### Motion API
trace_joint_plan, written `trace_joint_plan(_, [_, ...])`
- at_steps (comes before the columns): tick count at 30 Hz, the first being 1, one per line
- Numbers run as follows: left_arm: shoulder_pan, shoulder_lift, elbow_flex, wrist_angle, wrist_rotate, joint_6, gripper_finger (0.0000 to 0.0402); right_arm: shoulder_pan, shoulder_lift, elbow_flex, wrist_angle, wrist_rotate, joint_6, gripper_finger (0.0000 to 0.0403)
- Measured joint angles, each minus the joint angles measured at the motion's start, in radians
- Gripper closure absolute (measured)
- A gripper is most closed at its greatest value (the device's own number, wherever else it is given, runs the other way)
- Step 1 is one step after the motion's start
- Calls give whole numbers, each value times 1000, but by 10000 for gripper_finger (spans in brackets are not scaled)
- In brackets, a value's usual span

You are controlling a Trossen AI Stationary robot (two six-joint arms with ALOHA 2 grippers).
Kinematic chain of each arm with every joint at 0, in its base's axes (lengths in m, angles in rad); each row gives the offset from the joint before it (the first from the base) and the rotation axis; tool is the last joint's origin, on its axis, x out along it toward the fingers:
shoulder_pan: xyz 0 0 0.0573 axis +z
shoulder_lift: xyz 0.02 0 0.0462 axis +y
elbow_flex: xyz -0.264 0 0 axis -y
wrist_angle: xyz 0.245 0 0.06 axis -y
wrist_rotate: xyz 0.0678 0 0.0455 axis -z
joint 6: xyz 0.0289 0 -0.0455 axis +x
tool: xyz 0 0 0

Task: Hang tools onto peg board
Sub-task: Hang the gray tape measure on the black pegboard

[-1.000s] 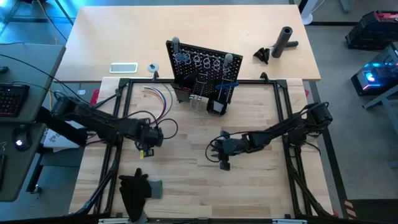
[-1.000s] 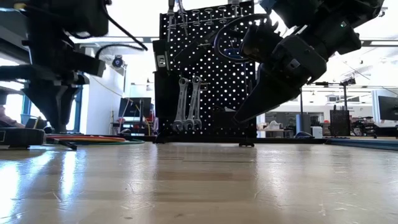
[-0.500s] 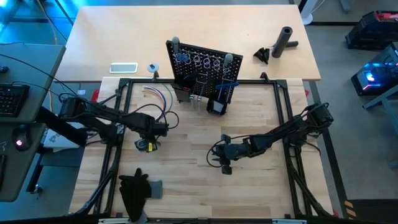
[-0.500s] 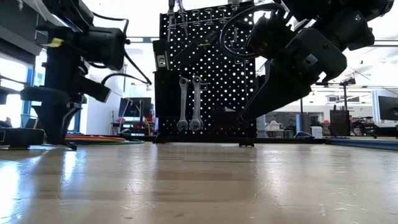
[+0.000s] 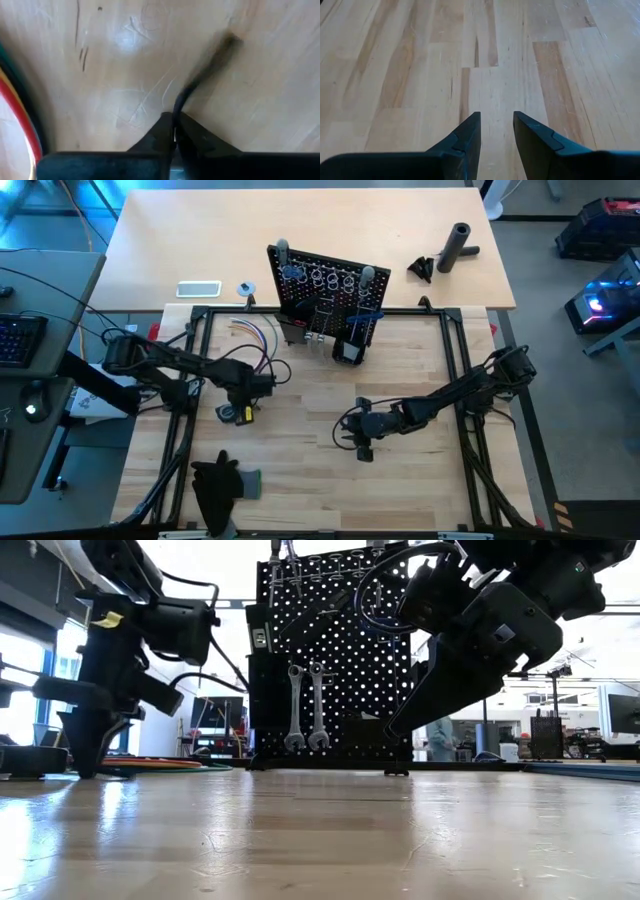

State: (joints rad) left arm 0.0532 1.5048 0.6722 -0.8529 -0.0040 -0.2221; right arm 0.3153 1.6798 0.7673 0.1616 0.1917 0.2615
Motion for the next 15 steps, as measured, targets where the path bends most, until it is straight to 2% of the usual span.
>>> trace_joint_plan(5, [-17, -17, -2, 11, 5, 6, 395, 0, 0, 0, -3, 16, 17, 292])
trace_joint_plan(9, [-40, -56, -8, 52, -4, -4, 398, 3, 0, 0, -40, 78, 55, 292])
trace_joint_plan(15, [-74, -123, 25, 300, 12, 5, 400, 13, 0, 0, -120, 157, 106, 292])
